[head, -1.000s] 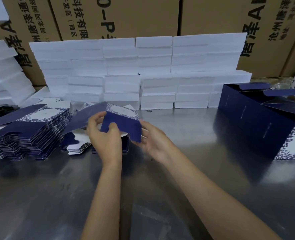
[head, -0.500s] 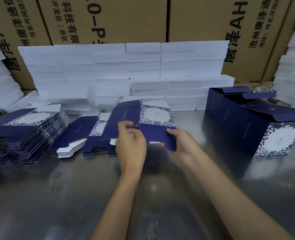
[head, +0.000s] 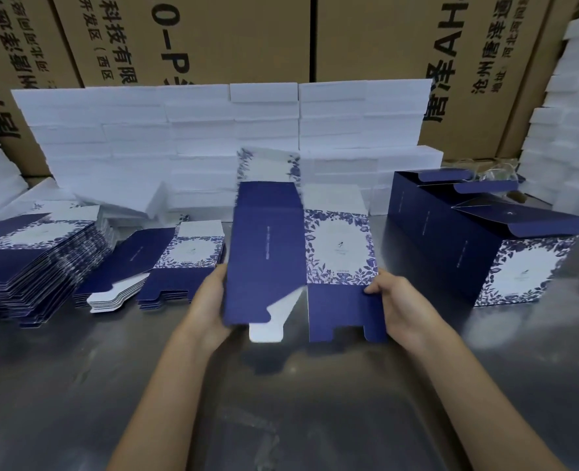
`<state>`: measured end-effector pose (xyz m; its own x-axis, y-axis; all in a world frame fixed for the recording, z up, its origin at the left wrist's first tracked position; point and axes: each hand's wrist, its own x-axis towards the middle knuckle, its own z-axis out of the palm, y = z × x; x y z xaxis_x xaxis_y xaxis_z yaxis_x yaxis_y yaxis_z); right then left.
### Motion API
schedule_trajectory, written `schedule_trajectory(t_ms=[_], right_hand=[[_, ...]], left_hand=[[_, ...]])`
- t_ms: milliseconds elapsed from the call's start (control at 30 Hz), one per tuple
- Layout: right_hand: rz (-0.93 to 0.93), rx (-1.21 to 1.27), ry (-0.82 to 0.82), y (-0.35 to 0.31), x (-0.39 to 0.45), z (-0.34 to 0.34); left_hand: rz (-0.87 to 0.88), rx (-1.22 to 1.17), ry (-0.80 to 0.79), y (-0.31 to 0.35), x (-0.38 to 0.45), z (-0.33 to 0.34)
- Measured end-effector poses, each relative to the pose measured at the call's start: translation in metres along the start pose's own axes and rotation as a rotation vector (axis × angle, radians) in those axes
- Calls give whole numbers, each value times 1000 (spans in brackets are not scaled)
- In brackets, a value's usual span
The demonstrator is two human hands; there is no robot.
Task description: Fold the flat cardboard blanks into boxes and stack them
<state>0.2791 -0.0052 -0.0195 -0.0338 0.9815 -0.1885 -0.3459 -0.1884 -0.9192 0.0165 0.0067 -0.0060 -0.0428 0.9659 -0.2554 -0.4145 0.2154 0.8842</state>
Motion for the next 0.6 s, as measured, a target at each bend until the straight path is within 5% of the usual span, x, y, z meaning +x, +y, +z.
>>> schedule_trajectory(t_ms=[133, 233, 333, 367, 500, 600], right_hand=[[-65, -93, 86, 1, 2, -1], [-130, -81, 137, 1, 0, 0], [-125, -40, 82, 3, -1, 6], [-110, -23, 61, 5, -2, 9], [-44, -40, -21, 10, -3, 19], [-3, -52, -72, 12, -5, 25]], left_hand=[[-96, -210, -233, -5, -10, 4], [-200, -267, -261, 3, -16, 25], [-225, 41, 77, -10, -14, 44], [-230, -36, 193, -13, -16, 48], [-129, -494, 227, -7, -18, 43], [-87, -496, 301, -13, -19, 33]])
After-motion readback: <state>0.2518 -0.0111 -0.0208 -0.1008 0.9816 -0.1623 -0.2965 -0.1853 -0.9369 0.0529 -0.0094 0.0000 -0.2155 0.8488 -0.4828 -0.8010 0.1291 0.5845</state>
